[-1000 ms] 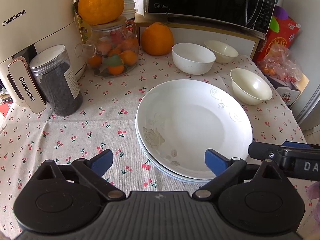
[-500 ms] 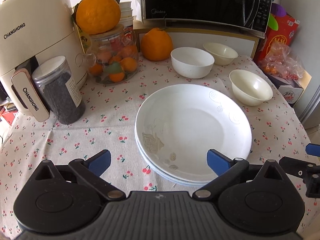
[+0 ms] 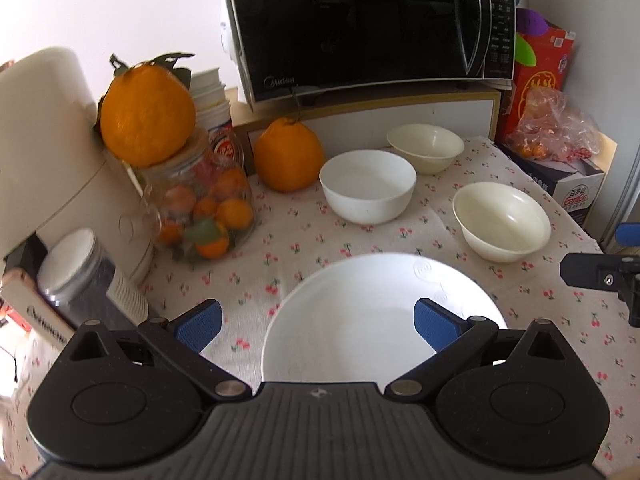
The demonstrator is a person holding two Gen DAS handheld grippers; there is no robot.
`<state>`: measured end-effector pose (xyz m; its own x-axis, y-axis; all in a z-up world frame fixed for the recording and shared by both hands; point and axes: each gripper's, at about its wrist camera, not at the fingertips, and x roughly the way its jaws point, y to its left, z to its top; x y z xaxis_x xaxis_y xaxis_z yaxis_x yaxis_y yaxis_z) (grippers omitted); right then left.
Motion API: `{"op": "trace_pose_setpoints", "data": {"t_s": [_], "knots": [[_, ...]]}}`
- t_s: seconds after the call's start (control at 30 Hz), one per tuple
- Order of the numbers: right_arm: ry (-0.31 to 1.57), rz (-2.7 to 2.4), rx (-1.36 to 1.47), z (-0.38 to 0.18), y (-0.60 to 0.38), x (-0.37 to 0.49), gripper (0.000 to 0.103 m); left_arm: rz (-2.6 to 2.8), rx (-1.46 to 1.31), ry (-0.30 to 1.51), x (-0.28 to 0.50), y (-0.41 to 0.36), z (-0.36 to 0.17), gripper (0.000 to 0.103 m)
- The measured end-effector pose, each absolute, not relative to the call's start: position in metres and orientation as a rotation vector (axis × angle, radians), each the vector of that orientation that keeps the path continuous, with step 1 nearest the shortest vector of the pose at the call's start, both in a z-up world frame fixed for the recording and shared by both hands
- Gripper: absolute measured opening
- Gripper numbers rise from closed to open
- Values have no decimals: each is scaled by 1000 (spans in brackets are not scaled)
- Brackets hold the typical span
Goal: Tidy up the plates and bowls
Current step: 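Move both tools toward the white bowls beyond the plates, then close the right tool on the rim of a white bowl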
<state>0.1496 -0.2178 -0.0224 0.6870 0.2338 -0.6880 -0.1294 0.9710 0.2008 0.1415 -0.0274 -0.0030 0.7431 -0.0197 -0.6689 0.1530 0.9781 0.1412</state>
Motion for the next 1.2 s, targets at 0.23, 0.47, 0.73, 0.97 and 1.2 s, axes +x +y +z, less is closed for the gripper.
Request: {"op": "trace_pose_setpoints", "data": {"t_s": [0.23,0.47,0.73,0.97,1.2], "knots": [[730,202,154,-20,-216,193,100,-99,212,705,176,-26,-6,102],[742,213,240,-28,-218,245,101,-104,155,703,214,-23,-10,102],[772,275,209,-29,-198,290,101,-153,60,720,242,-16,-14,102],[821,297,313,-41,-192,322,101,-203,30,746,262,-13,-27,102],[873,271,424,-66,-189,344,101,-273,108,739,269,-31,-34,102]]}}
